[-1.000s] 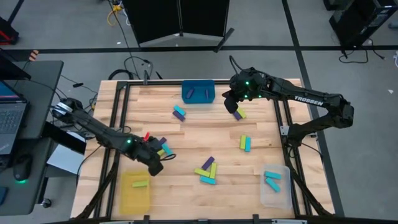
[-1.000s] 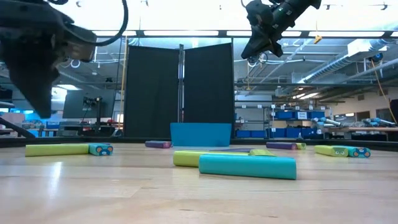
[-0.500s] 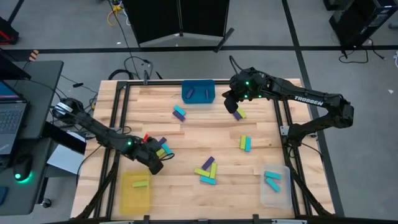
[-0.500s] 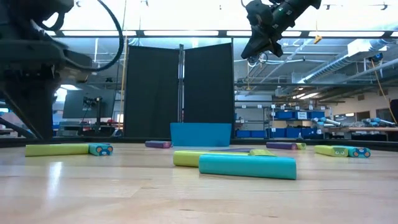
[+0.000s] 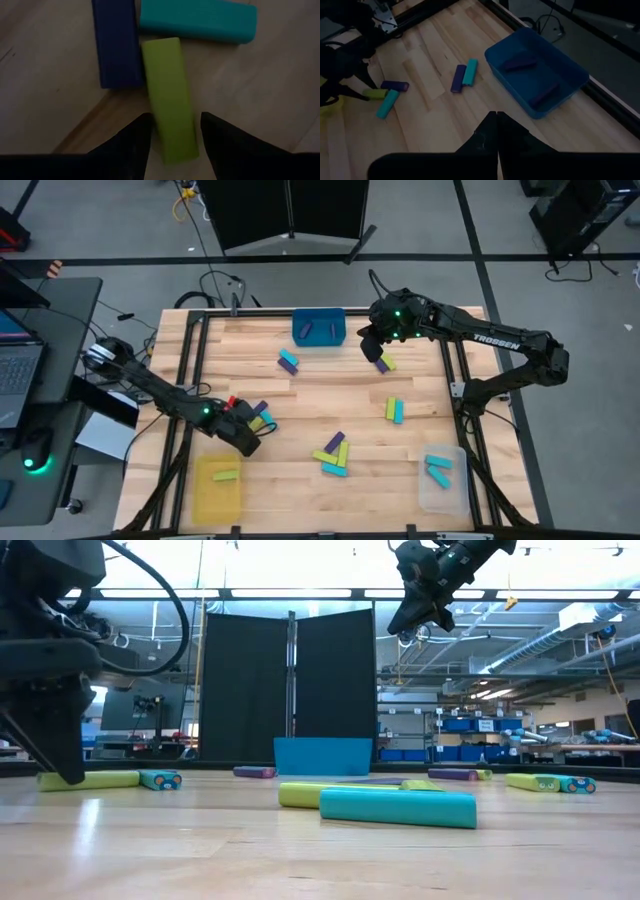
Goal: Sort blocks
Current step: Put the yellow green block into the yellow bin
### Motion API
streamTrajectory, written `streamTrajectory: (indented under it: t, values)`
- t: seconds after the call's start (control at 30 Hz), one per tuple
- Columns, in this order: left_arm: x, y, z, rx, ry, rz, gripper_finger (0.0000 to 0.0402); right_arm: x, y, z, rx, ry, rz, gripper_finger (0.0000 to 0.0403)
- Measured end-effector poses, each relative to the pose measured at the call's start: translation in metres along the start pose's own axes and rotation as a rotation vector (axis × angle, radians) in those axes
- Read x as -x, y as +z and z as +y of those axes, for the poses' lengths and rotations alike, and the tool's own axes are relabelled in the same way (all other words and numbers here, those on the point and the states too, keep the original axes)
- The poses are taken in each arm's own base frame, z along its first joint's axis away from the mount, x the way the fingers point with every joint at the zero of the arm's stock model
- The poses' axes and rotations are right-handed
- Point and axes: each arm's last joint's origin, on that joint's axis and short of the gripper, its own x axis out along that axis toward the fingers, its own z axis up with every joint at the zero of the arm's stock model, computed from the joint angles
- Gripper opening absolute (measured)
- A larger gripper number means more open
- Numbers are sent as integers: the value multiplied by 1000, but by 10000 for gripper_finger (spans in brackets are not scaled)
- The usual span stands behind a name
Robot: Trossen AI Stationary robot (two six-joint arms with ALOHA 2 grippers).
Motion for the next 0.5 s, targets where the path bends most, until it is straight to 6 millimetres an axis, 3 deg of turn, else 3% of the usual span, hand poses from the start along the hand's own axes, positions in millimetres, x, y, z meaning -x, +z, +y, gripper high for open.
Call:
streamTrajectory:
  t: [0.13, 0.3, 0.5]
  values:
    - [0, 0, 0, 12, 6, -3, 162, 0, 0, -1, 3, -3, -1, 7]
    - [0, 0, 0, 12, -3, 6, 99, 0, 1, -4, -3, -12, -4, 7]
    - [10, 6, -15, -91, -45, 37, 97, 0, 1, -5, 12, -14, -4, 7]
